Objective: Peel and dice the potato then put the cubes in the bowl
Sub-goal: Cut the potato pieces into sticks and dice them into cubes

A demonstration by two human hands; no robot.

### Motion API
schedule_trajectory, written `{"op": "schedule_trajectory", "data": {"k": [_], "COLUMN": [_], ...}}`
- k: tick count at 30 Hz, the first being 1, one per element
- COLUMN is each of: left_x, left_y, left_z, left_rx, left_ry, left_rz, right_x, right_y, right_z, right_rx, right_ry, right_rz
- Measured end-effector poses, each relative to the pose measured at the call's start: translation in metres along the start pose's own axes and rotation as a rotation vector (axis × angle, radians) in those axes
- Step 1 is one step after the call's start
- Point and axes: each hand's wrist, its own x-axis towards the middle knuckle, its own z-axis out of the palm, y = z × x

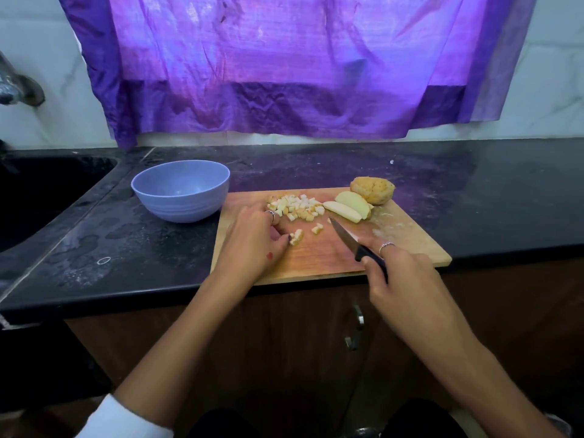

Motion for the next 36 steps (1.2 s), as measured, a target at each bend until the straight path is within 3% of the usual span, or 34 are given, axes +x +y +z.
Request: {"op": "schedule_trajectory", "data": {"k": [6, 11, 17, 24, 36], "left_x": [0.032, 0.037, 0.032, 0.03, 0.033], "left_y": [0.005, -0.013, -0.011, -0.011, -0.015], "left_z": [0.005, 0.011, 0.011, 0.012, 0.016], "left_rx": [0.091, -0.053, -0.128, -0.101, 0.064], "left_ry": [0.032, 0.194, 0.277, 0.294, 0.182], "left_rz": [0.036, 0.0, 0.01, 0.013, 0.01], "right_x": [0.013, 0.027, 0.03, 0.103, 0.085], "right_y": [-0.019, -0.013, 0.022, 0.018, 0.045], "right_z": [0.015, 0.01, -0.027, -0.001, -0.013], "right_rx": [0.04, 0.092, 0.237, 0.04, 0.165], "right_ry": [-0.026, 0.013, -0.288, -0.184, 0.02], "right_rz": [-0.032, -0.103, -0.202, -0.185, -0.146]}}
